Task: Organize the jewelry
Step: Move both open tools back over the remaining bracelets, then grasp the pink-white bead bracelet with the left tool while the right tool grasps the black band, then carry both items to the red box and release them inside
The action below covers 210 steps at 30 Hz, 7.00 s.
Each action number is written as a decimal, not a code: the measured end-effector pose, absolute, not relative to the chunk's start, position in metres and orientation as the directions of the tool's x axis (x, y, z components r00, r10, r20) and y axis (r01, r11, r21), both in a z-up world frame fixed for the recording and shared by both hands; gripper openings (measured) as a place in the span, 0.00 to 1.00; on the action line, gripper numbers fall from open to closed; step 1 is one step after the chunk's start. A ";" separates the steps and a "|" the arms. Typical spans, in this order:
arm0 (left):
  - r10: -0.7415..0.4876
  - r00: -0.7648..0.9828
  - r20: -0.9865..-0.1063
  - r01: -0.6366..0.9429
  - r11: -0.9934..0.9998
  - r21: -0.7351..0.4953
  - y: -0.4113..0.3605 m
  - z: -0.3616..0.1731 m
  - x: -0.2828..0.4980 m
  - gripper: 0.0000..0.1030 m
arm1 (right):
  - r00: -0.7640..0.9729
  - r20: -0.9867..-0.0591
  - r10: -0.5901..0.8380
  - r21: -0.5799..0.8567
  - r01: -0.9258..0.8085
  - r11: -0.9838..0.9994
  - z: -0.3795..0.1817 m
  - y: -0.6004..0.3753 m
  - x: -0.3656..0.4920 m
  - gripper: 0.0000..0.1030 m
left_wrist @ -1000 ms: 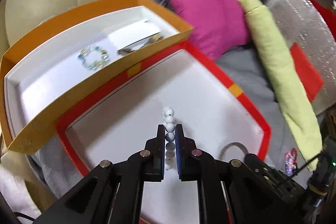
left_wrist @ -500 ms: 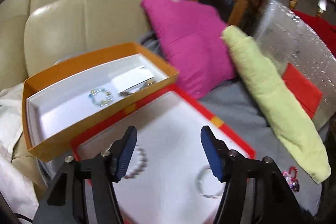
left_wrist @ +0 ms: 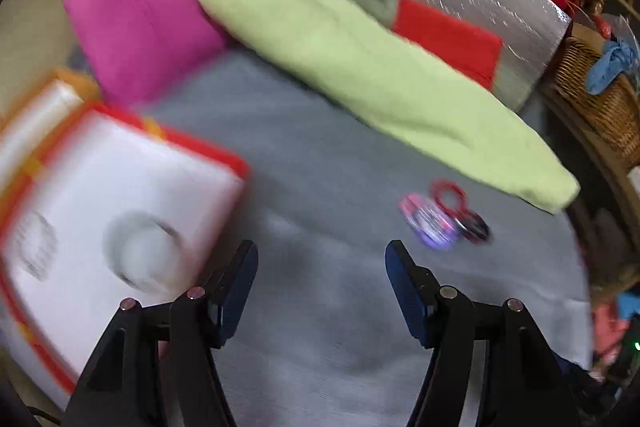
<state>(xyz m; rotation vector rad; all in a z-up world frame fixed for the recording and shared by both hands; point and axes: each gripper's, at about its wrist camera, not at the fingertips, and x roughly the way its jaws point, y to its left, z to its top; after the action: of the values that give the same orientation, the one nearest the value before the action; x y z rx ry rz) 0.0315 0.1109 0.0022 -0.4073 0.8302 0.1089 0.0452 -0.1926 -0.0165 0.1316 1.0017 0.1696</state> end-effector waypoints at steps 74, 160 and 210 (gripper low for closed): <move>-0.200 0.610 -0.767 -0.131 0.929 -0.347 0.050 -0.011 0.114 0.07 | 0.515 -0.628 0.584 0.627 -0.109 0.771 -0.031 -0.216 0.084 0.06; 0.203 0.691 -0.694 -0.595 0.705 -0.386 0.315 0.019 -0.044 0.07 | 0.354 -0.739 0.573 0.261 -0.633 0.729 0.058 0.148 0.049 0.06; 0.326 0.570 -0.754 -0.705 0.666 -0.244 0.315 0.004 -0.027 0.50 | 0.380 -0.805 0.456 0.232 -0.506 0.831 0.021 0.099 0.090 0.65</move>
<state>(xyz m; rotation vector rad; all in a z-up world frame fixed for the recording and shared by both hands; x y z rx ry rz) -0.0271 0.3154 0.0039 -0.5728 0.7370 0.6449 0.0895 0.0989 0.0214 -0.0558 1.0090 0.6141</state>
